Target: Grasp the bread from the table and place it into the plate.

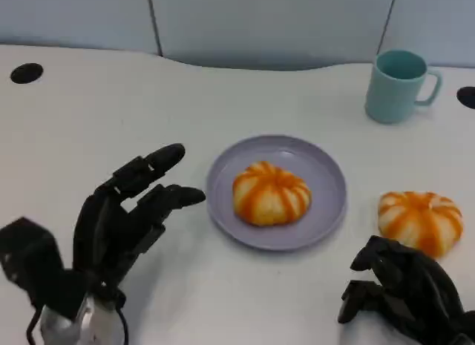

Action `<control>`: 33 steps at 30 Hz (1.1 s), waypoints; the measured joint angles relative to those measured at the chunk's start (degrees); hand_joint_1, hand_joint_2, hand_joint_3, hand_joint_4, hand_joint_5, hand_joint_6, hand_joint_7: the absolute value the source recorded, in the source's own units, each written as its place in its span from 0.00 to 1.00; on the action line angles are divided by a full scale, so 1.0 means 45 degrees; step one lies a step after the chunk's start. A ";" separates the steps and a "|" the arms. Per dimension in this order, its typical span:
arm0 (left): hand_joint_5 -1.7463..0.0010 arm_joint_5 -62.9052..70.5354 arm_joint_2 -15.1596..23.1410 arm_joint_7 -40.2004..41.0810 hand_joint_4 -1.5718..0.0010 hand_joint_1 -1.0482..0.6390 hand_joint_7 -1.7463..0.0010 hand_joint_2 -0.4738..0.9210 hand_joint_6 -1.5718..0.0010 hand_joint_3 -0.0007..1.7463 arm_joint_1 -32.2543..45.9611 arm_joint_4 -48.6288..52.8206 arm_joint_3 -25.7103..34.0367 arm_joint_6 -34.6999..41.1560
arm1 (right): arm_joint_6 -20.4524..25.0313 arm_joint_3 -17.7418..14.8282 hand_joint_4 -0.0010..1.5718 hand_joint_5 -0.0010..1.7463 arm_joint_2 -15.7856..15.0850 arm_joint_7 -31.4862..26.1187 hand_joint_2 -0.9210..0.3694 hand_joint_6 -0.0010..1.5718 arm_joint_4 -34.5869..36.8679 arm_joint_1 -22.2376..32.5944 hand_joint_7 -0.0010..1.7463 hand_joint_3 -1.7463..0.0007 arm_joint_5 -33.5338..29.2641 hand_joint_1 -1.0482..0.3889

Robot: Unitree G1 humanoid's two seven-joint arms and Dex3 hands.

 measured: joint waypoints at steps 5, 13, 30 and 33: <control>0.27 -0.0252 -0.0217 0.0581 0.57 0.41 0.81 1.00 0.44 0.13 0.1286 -0.1626 0.0072 0.1221 | 0.0031 -0.0040 0.94 0.45 0.0014 -0.0126 0.14 0.80 -0.0002 -0.0012 0.46 1.00 -0.0004 0.11; 0.23 -0.0084 -0.0119 0.0577 0.57 0.43 0.72 1.00 0.48 0.15 0.2543 -0.2008 0.0043 0.1717 | 0.0046 -0.0005 0.93 0.45 0.0013 -0.0169 0.13 0.79 -0.0028 -0.0012 0.47 0.99 -0.0005 0.11; 0.14 -0.0419 -0.0051 0.0874 0.56 0.44 0.36 1.00 0.57 0.19 0.2989 -0.2200 0.0427 0.2560 | 0.0543 -0.0189 0.92 0.48 -0.0176 -0.0305 0.12 0.79 -0.0500 0.0009 0.49 0.99 0.0031 0.09; 0.13 -0.0380 -0.0053 0.0891 0.56 0.45 0.33 1.00 0.58 0.20 0.2989 -0.2172 0.0384 0.2589 | 0.0531 -0.0257 0.92 0.49 -0.0286 -0.0218 0.13 0.79 -0.0424 0.0002 0.50 1.00 0.0050 0.10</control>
